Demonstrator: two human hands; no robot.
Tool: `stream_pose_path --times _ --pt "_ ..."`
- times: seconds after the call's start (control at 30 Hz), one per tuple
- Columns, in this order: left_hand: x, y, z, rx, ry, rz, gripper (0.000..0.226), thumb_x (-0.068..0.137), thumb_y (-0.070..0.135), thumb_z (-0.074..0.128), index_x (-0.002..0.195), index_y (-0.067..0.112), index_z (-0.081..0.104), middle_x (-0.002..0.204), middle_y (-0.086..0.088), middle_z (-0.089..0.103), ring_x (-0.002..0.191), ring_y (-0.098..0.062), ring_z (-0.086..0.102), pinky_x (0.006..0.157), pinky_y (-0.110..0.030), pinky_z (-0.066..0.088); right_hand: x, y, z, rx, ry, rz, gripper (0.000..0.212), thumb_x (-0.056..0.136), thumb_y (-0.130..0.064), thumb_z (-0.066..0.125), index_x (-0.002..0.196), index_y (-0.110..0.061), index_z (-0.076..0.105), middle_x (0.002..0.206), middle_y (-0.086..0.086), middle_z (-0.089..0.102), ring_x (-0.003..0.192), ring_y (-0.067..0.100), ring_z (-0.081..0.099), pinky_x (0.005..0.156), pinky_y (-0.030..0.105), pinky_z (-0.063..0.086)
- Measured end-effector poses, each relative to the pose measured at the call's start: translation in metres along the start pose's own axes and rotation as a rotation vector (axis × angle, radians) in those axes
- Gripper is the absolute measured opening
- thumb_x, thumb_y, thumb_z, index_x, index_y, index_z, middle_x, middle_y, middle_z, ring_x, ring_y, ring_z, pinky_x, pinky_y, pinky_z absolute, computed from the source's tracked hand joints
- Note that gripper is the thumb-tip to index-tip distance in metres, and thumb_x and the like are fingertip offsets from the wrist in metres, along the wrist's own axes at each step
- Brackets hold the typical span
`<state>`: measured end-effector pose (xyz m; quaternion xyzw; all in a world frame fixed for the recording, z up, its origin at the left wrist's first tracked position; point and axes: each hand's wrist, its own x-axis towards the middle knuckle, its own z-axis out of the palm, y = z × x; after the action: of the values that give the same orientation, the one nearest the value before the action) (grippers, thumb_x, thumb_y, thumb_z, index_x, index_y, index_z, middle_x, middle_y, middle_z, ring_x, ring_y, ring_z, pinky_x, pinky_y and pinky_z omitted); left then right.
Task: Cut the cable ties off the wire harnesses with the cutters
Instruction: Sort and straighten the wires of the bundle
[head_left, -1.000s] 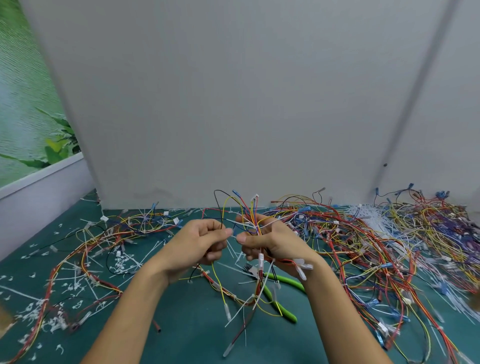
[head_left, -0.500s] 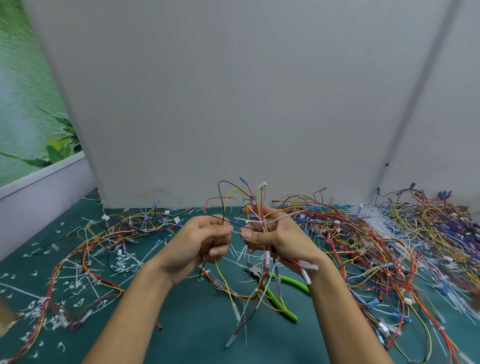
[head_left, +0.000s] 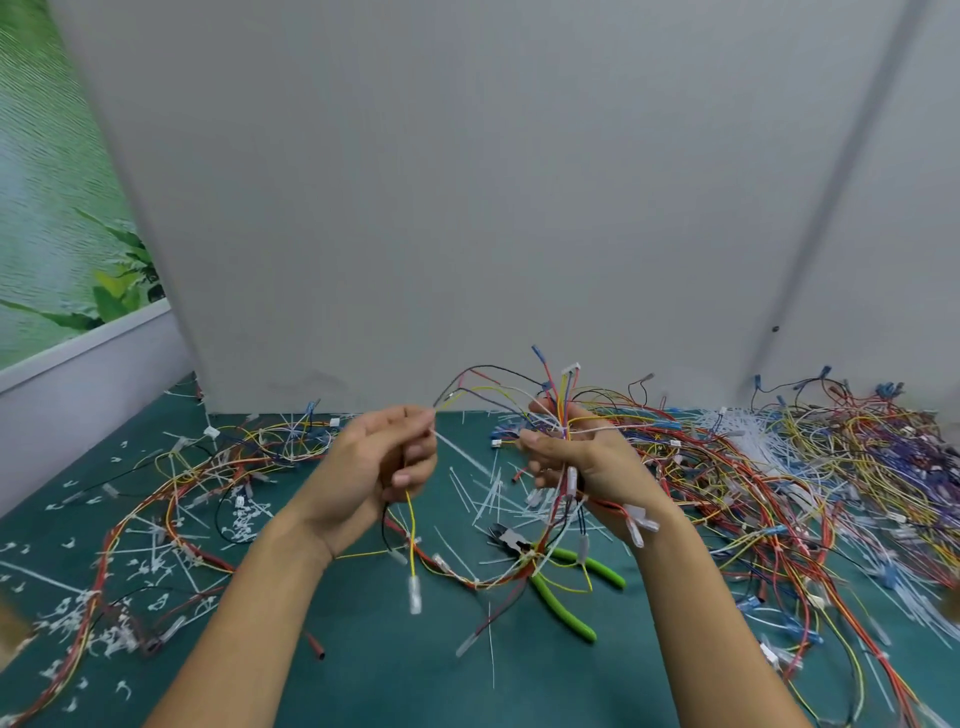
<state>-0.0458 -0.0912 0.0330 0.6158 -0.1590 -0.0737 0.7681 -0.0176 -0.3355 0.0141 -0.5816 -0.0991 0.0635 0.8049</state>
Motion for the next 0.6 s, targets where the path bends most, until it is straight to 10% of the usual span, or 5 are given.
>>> stream_pose_path --times 0.2,0.37,0.6 --pt "0.002 0.007 -0.014 -0.229 0.019 0.109 0.019 0.098 0.029 0.054 0.085 0.015 0.054 0.070 0.003 0.041 0.048 -0.009 0.034 0.046 -0.023 0.026 0.002 -0.005 -0.012 0.033 0.022 -0.028 0.050 0.081 -0.009 0.077 0.126 -0.006 0.057 0.089 0.021 0.072 0.058 0.022 0.062 0.051 0.028 0.053" --pt "0.004 -0.005 -0.006 0.115 0.110 0.077 0.023 0.090 0.033 0.062 0.091 0.010 0.060 0.080 -0.003 0.062 0.048 -0.011 0.042 0.041 -0.020 0.025 0.005 -0.010 0.001 0.334 -0.007 0.035 0.032 0.087 -0.012 0.065 0.118 -0.009 0.058 0.076 0.005 0.064 0.049 0.010 0.051 0.046 0.020 0.046" --pt "-0.001 -0.032 0.022 0.619 -0.361 -0.232 0.048 0.076 0.042 0.086 0.119 0.027 0.069 0.113 0.014 0.074 0.056 -0.002 0.052 0.055 -0.014 0.043 0.003 -0.022 0.018 1.035 -0.006 0.102 0.010 0.086 -0.002 0.059 0.096 -0.002 0.061 0.065 -0.006 0.042 0.038 0.005 0.040 0.041 0.016 0.042"
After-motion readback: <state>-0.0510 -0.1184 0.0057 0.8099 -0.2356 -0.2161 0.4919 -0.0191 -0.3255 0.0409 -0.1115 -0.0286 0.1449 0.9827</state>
